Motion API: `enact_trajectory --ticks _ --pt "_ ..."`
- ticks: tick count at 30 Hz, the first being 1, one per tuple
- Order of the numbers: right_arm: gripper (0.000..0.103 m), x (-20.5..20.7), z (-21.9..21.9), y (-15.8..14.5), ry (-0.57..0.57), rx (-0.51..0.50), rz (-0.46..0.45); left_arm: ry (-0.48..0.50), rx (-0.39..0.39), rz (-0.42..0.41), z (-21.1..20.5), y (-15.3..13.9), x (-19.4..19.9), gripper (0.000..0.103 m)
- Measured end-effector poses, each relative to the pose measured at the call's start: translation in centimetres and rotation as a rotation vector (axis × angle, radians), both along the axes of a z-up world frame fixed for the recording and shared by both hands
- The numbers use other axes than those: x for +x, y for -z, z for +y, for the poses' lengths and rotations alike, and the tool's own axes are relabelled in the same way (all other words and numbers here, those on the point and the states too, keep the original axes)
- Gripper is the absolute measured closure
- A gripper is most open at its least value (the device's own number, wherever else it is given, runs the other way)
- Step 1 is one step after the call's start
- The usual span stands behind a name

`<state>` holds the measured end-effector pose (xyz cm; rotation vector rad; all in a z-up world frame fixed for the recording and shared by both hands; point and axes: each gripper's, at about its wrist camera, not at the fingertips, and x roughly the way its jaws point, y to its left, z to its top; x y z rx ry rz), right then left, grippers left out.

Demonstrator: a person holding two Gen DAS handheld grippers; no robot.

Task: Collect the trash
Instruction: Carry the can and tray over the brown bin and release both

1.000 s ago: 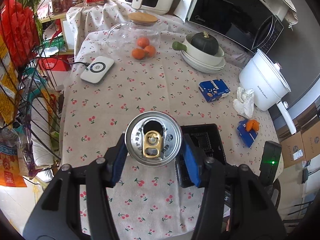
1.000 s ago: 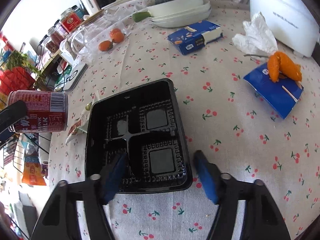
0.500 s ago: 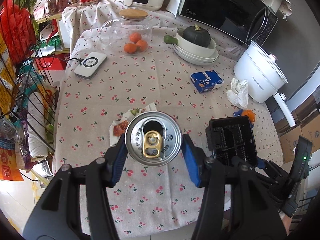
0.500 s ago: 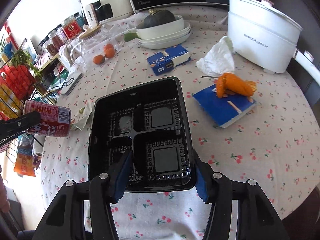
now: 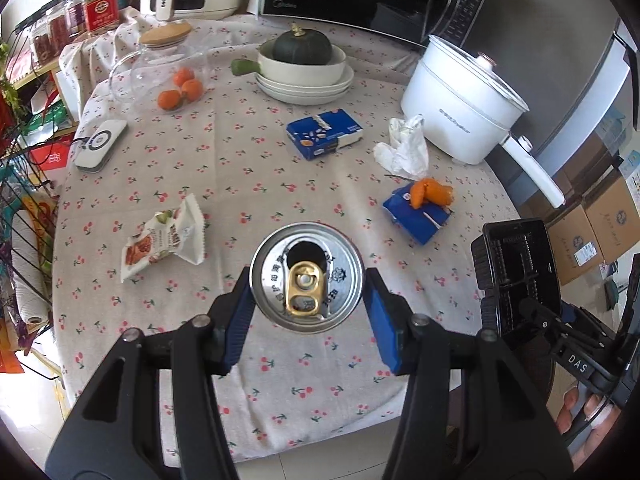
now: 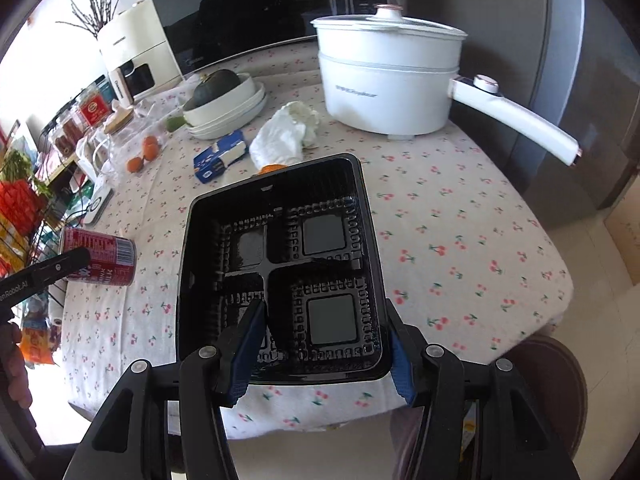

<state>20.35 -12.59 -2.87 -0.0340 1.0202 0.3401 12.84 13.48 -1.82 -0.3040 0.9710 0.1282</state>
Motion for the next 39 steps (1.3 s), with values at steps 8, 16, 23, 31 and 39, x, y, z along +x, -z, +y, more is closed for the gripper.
enact_trajectory --ticks 8,16,23,31,39 --pt "0.046 -1.8 -7.1 -1.1 0.088 0.003 -0.008 0.137 0.003 -0.018 -7.4 -0.2 1.0 0.048" --pt "0.046 -4.4 -14.4 -0.9 0.19 0.017 0.014 0.286 -0.01 -0.019 -14.5 0.2 1.0 0.048" --pt "0.046 -7.2 -20.9 -0.1 0.285 0.034 0.043 0.437 -0.023 -0.013 -20.2 0.8 0.0 0.048" --pt "0.046 -9.8 -26.2 1.1 0.357 0.04 0.076 0.584 -0.05 0.001 -25.3 2.1 -1.4 0.048" --pt "0.045 -10.4 -28.0 1.8 0.386 0.044 0.102 0.67 -0.035 0.055 -28.6 4.7 -2.2 0.047"
